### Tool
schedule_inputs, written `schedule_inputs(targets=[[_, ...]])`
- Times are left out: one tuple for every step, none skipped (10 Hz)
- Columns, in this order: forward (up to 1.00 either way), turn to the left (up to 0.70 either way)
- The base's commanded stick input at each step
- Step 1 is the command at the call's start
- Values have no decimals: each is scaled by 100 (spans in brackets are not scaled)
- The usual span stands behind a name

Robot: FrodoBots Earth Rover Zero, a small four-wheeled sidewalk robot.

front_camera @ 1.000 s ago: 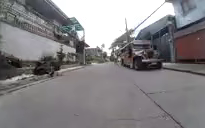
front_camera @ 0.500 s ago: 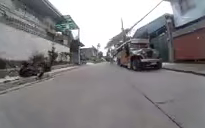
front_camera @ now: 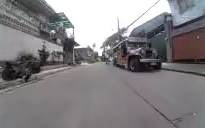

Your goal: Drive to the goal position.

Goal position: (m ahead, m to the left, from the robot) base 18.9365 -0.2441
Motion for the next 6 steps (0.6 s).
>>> schedule_inputs(targets=[[100, -17], [100, -17], [100, -17], [100, -17], [100, -17], [100, -17]])
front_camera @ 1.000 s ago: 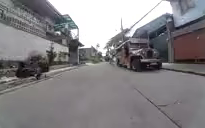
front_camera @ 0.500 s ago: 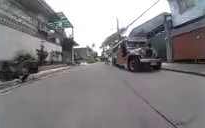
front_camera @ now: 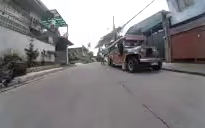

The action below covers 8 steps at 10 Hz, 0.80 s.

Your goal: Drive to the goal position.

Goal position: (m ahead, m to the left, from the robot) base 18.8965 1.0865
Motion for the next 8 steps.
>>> schedule_inputs(targets=[[100, -17], [100, -17], [100, 23], [100, 23], [100, 23], [100, 23], [100, 23], [100, 23]])
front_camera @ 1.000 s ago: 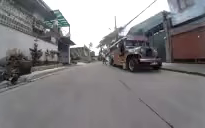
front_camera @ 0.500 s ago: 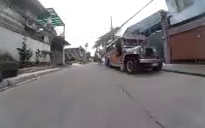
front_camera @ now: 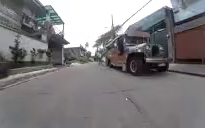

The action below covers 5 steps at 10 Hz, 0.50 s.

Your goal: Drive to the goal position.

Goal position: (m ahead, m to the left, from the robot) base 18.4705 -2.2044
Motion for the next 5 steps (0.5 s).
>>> schedule_inputs(targets=[[100, 23], [100, 23], [100, 23], [100, 23], [100, -17]])
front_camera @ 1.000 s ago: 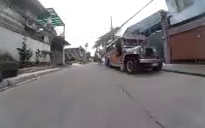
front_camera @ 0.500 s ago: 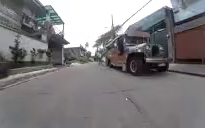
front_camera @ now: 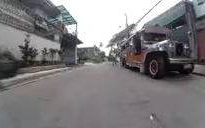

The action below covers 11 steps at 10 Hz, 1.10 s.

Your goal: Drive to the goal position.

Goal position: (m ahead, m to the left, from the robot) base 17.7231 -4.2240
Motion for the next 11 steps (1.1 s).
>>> schedule_inputs(targets=[[100, -17], [100, -17], [100, -17], [100, -17], [100, -17], [100, -17], [100, -17], [100, -11], [100, 13], [100, 23], [100, 23]])
